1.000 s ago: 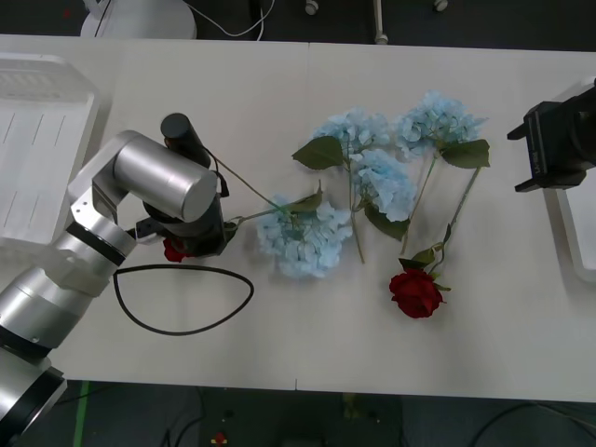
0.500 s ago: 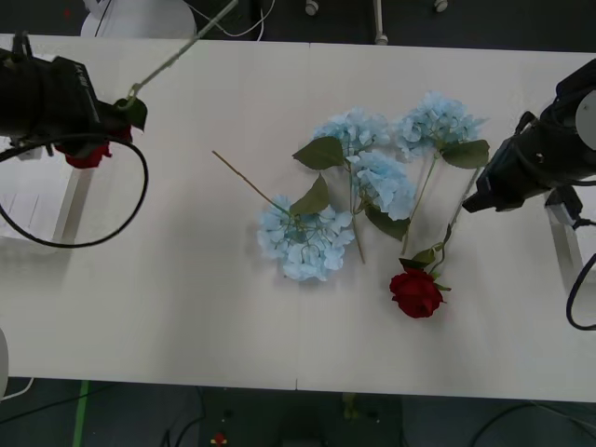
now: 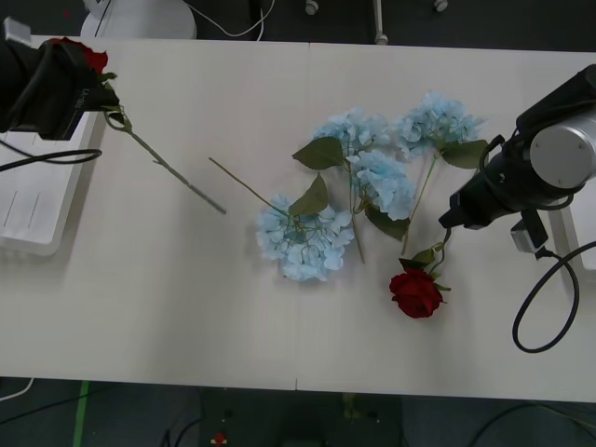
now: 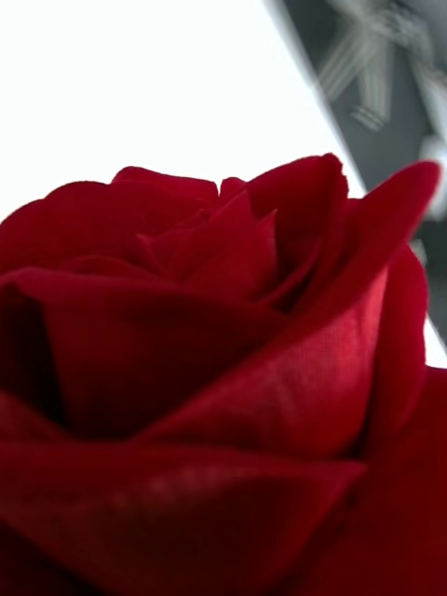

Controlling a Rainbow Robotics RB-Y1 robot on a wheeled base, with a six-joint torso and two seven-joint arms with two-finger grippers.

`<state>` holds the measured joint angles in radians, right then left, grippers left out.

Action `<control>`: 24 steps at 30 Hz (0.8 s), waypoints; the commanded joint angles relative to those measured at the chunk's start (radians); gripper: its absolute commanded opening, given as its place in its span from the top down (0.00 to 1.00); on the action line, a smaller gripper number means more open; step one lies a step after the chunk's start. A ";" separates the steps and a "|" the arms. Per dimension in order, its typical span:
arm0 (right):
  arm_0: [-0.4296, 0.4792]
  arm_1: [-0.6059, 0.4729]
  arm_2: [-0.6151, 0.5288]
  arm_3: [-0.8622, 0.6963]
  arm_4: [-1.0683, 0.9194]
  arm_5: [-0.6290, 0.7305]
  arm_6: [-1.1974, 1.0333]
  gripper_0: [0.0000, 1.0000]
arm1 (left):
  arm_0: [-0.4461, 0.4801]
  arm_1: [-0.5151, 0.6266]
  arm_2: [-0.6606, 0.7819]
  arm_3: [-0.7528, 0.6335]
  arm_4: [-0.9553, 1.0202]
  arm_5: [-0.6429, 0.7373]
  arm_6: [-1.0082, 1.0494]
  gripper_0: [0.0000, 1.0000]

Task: Put the red flowers into the right box and the blue flowers into the left box

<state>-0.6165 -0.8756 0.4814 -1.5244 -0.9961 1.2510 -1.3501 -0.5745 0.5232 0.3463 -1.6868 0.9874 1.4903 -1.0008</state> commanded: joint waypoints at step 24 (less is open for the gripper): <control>0.110 0.242 -0.158 0.006 0.269 0.068 0.002 0.17 | 0.120 -0.034 -0.532 -0.209 0.436 -0.714 -0.587 1.00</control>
<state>-0.5036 -0.6601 0.3375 -1.5340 -0.7393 1.3124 -1.3504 -0.4763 0.5185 -0.0781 -1.8937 1.4237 0.8482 -1.6465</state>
